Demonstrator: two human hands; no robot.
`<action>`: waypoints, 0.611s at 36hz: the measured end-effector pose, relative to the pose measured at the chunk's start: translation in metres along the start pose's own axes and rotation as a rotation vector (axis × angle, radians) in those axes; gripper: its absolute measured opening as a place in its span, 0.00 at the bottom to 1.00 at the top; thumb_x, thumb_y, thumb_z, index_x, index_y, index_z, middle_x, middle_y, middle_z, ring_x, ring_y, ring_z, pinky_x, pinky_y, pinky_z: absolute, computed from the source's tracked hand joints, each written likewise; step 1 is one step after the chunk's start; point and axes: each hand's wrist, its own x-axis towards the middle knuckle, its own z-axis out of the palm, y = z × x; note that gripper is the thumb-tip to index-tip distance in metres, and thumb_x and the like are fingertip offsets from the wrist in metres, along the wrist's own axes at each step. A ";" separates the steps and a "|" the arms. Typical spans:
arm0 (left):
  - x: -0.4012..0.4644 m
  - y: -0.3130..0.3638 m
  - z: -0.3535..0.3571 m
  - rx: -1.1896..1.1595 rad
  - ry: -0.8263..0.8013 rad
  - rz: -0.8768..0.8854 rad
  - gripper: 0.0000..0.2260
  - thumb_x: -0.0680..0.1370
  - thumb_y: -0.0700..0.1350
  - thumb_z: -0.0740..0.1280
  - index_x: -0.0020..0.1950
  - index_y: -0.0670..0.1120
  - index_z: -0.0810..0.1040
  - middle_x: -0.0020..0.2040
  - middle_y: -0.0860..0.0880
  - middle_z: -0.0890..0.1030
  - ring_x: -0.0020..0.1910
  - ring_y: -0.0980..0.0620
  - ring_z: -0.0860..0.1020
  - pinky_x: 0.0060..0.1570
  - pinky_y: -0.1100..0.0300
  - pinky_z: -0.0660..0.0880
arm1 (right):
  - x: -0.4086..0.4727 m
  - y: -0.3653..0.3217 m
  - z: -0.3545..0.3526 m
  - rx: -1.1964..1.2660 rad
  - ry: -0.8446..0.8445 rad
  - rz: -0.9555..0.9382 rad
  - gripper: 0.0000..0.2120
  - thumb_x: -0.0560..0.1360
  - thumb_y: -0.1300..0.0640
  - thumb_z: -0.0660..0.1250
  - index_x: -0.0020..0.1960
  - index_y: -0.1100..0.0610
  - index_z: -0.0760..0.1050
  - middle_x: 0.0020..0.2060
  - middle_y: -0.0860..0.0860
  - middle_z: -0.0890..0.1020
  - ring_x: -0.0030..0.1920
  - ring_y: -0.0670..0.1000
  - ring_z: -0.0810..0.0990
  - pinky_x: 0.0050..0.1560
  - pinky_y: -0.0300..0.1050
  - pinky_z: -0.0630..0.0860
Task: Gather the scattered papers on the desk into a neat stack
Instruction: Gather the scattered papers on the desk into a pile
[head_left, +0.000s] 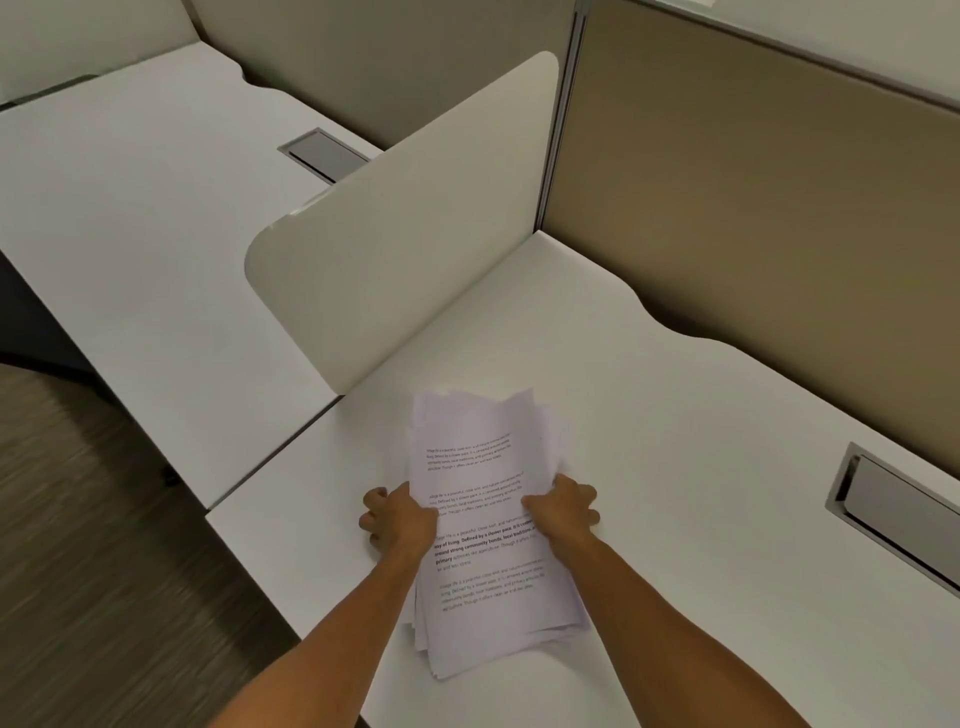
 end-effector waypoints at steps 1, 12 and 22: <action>0.000 0.000 0.000 0.004 -0.002 0.000 0.12 0.76 0.44 0.69 0.59 0.47 0.78 0.68 0.42 0.62 0.64 0.39 0.64 0.61 0.45 0.74 | 0.000 -0.001 0.000 -0.010 0.001 0.010 0.22 0.75 0.56 0.68 0.67 0.58 0.71 0.67 0.59 0.64 0.66 0.64 0.67 0.70 0.58 0.70; 0.009 -0.006 0.003 -0.261 -0.098 0.106 0.11 0.74 0.33 0.69 0.57 0.38 0.79 0.59 0.37 0.77 0.54 0.41 0.79 0.54 0.46 0.81 | 0.001 -0.004 0.000 0.213 -0.052 -0.029 0.21 0.74 0.66 0.66 0.66 0.64 0.69 0.62 0.59 0.73 0.56 0.61 0.80 0.60 0.57 0.81; 0.000 -0.005 -0.001 -0.555 -0.218 0.020 0.25 0.73 0.33 0.73 0.64 0.45 0.66 0.54 0.47 0.77 0.50 0.47 0.78 0.48 0.56 0.78 | 0.003 0.009 -0.005 0.553 -0.058 0.077 0.21 0.71 0.67 0.70 0.63 0.66 0.72 0.53 0.60 0.82 0.50 0.59 0.82 0.49 0.52 0.83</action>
